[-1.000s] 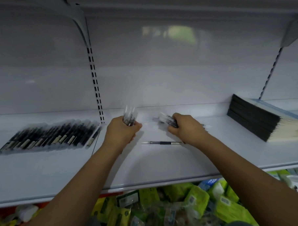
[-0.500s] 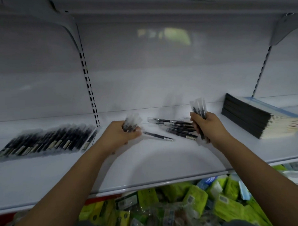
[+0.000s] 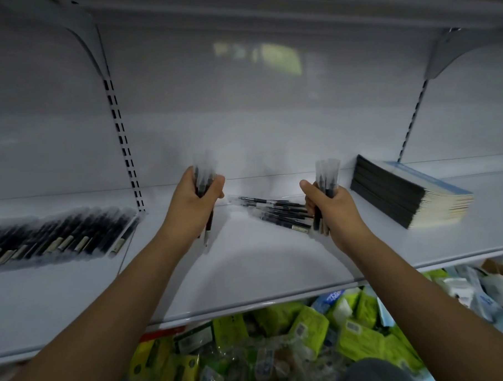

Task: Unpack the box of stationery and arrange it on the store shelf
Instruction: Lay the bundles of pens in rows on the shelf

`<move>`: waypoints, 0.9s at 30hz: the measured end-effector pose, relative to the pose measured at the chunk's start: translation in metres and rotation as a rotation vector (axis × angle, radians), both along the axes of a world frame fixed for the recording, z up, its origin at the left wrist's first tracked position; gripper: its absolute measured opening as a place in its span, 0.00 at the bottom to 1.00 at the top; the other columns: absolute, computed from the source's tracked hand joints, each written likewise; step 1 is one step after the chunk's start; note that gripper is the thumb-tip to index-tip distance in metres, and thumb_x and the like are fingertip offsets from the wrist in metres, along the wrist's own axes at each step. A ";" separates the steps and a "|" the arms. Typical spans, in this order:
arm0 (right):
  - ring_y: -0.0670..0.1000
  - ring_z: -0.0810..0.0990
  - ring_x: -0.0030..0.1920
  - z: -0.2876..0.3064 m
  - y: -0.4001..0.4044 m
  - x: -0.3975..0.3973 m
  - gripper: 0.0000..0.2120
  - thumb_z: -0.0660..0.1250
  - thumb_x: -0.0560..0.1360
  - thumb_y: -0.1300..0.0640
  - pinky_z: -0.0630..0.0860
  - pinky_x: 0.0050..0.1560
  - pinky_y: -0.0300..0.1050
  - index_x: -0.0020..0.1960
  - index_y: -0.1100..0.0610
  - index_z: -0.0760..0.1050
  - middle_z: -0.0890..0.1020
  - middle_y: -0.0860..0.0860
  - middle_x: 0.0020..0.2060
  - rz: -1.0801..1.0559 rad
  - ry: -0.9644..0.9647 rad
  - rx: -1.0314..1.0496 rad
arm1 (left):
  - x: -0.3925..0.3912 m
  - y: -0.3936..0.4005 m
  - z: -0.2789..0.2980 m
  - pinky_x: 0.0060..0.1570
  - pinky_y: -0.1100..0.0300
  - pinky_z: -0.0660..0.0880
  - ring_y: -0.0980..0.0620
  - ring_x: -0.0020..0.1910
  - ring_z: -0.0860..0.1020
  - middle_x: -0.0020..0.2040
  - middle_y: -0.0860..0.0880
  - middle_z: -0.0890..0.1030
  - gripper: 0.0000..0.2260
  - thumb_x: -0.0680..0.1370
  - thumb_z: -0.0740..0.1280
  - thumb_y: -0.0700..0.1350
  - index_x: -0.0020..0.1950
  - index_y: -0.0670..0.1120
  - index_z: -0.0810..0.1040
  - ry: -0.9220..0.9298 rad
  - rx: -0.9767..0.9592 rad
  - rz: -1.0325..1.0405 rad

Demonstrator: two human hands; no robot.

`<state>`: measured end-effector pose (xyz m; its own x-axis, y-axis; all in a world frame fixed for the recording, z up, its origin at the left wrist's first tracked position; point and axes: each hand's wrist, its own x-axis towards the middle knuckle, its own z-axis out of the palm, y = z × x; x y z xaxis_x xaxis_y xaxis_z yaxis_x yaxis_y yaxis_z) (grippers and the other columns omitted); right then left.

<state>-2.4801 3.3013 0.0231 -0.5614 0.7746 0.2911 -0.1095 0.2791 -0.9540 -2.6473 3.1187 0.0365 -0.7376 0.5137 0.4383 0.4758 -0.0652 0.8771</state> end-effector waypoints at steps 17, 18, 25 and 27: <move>0.52 0.78 0.50 -0.024 0.013 -0.031 0.12 0.67 0.74 0.43 0.70 0.41 0.44 0.52 0.50 0.76 0.79 0.47 0.47 -0.082 -0.847 1.033 | 0.006 0.001 -0.041 0.27 0.63 0.71 0.54 0.25 0.70 0.30 0.47 0.74 0.11 0.81 0.67 0.45 0.42 0.41 0.73 -0.340 0.124 -0.056; 0.53 0.79 0.49 -0.023 0.014 -0.033 0.11 0.67 0.74 0.44 0.71 0.41 0.44 0.51 0.50 0.76 0.80 0.48 0.47 -0.068 -0.848 1.020 | 0.007 -0.001 -0.041 0.26 0.63 0.71 0.54 0.24 0.70 0.30 0.47 0.75 0.11 0.81 0.66 0.44 0.42 0.40 0.72 -0.348 0.123 -0.062; 0.51 0.76 0.42 -0.011 0.019 -0.043 0.06 0.66 0.72 0.48 0.69 0.37 0.43 0.42 0.49 0.72 0.75 0.46 0.38 0.088 -0.963 1.020 | 0.006 -0.005 -0.041 0.26 0.63 0.71 0.54 0.24 0.71 0.30 0.47 0.75 0.10 0.80 0.67 0.45 0.42 0.42 0.73 -0.419 0.130 -0.072; 0.51 0.76 0.43 -0.014 0.021 -0.043 0.06 0.66 0.71 0.49 0.72 0.39 0.44 0.45 0.50 0.74 0.76 0.47 0.42 0.058 -0.884 1.031 | 0.005 -0.006 -0.041 0.25 0.63 0.72 0.54 0.24 0.71 0.30 0.47 0.75 0.11 0.80 0.67 0.45 0.41 0.42 0.73 -0.428 0.129 -0.073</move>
<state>-2.5234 3.3222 0.0089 -0.8850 0.3942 0.2477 0.3888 0.9185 -0.0728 -2.6421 3.1127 -0.0044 -0.8301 0.5324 0.1657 0.0621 -0.2070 0.9764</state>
